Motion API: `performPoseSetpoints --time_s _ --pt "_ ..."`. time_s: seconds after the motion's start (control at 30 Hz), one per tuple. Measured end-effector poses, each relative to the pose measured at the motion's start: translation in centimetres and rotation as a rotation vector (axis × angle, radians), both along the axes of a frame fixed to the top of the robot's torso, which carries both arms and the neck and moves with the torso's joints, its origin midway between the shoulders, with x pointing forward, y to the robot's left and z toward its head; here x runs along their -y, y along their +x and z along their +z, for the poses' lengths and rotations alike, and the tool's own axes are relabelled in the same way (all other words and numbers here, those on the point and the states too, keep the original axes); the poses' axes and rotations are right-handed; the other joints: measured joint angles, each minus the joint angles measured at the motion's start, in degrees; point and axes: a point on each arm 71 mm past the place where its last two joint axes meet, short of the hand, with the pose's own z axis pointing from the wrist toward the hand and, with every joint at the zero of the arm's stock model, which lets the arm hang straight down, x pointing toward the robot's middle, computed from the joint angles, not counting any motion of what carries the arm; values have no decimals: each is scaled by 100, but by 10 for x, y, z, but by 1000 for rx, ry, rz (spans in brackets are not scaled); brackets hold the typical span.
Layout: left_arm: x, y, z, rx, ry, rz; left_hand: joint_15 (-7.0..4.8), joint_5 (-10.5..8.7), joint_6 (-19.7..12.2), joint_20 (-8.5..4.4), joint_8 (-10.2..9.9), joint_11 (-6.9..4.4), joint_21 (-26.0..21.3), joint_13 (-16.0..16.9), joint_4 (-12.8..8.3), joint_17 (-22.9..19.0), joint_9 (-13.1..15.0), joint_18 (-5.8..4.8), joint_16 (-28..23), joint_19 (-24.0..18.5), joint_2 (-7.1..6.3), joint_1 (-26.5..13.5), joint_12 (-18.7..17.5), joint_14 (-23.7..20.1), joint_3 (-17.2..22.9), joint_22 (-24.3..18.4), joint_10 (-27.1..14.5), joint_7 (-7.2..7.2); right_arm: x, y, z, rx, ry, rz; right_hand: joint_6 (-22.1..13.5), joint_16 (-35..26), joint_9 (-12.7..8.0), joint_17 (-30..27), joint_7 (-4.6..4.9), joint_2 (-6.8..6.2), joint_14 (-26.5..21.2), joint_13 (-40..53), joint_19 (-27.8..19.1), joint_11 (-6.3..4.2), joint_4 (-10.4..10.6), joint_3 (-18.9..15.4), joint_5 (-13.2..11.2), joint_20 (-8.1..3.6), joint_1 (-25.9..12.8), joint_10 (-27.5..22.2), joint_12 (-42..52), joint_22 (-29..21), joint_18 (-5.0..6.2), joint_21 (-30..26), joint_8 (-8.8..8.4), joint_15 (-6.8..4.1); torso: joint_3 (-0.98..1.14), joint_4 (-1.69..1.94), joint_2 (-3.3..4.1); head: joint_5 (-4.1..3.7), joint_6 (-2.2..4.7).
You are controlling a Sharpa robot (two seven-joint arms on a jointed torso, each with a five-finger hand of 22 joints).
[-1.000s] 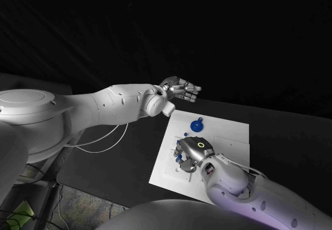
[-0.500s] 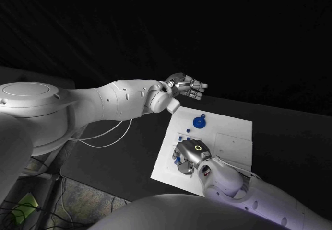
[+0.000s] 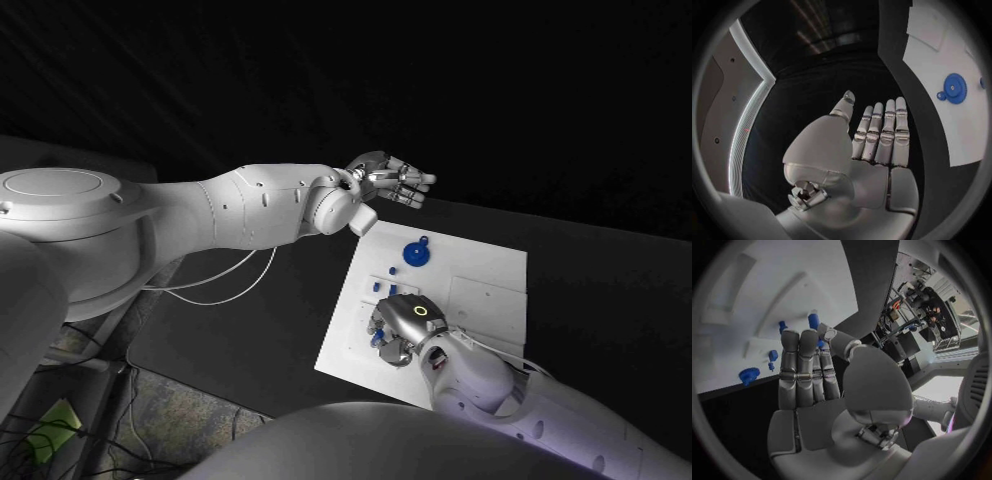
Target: Assemble the parts on the task board
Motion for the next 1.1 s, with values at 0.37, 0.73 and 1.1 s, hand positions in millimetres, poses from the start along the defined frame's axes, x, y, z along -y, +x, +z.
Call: performPoseSetpoints --time_s 0.37,0.73,1.1 --pt "0 0 0 -2 0 -2 0 0 0 20 0 0 0 0 -2 0 0 0 0 -20 0 0 0 0 -2 0 0 0 0 0 -3 -6 -4 -3 0 0 0 -1 0 -15 0 0 1 0 12 12 0 1 -15 0 1 -1 2 0 0 1 6 -3 0 -18 -1" --pt "0 0 0 -5 -1 -4 0 0 0 21 0 0 0 0 -2 0 0 0 0 -20 0 0 0 0 -2 0 1 0 -1 -2 -5 -13 -1 -1 0 0 0 6 0 -22 -2 0 1 0 15 14 0 1 -22 0 2 -1 3 0 0 2 -1 0 1 -92 -1" --pt "0 0 -1 -8 -1 -7 0 0 0 20 0 -17 0 0 -2 0 0 0 0 -20 0 0 0 0 -2 0 -16 0 -1 0 -8 -14 -6 -6 0 0 0 5 0 -21 -3 0 1 0 15 14 -2 1 -19 0 2 -2 3 0 0 3 0 1 1 -120 -1"
